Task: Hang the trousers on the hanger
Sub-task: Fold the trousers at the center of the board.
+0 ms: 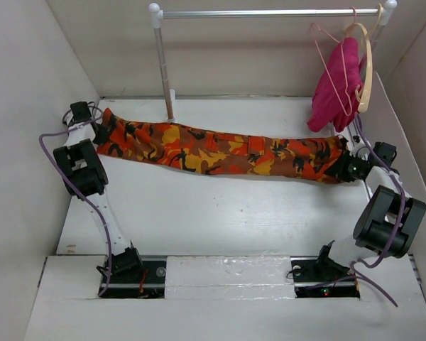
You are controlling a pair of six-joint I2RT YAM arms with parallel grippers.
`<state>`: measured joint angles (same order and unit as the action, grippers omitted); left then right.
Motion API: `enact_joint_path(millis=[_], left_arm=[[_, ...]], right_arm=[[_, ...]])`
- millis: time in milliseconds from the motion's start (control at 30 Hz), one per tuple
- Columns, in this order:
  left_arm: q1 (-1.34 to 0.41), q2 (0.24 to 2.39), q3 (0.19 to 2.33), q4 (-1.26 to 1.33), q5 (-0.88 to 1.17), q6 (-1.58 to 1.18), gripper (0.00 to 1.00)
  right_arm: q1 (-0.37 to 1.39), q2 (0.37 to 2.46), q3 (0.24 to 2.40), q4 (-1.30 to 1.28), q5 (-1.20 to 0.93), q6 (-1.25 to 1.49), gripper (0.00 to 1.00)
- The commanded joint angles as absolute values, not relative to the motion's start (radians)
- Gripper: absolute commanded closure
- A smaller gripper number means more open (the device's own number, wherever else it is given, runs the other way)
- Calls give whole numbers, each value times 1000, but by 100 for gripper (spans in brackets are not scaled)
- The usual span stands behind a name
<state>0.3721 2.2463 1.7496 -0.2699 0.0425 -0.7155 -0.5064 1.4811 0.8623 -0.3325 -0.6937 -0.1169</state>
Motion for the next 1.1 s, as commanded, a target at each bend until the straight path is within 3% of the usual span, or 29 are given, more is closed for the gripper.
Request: enact_joint_path(millis=[0,367,867,900,933,1067], left_arm=[[382,2073,1711,-252,11,-706,100],[393,1973,1516,-244,-60,-677,100],[393,1997,1459,-330,-182,-647,100],[393,1999,1462,-337,-196,-643,92],[393,1997,1466,-353,-204,-641,71],[393,1965,1442,-357,-242,-624,39]], right_arm=[[-488,1468,856,-316,-693,-143,79],[-459,1505,873,-299,-726,-130,80],[-440,1496,873,-316,-706,-130,80],[-440,1493,876,-322,-701,-132,80],[-440,1490,874,-327,-695,-132,80],[-427,1471,870,-312,-695,-78,78]])
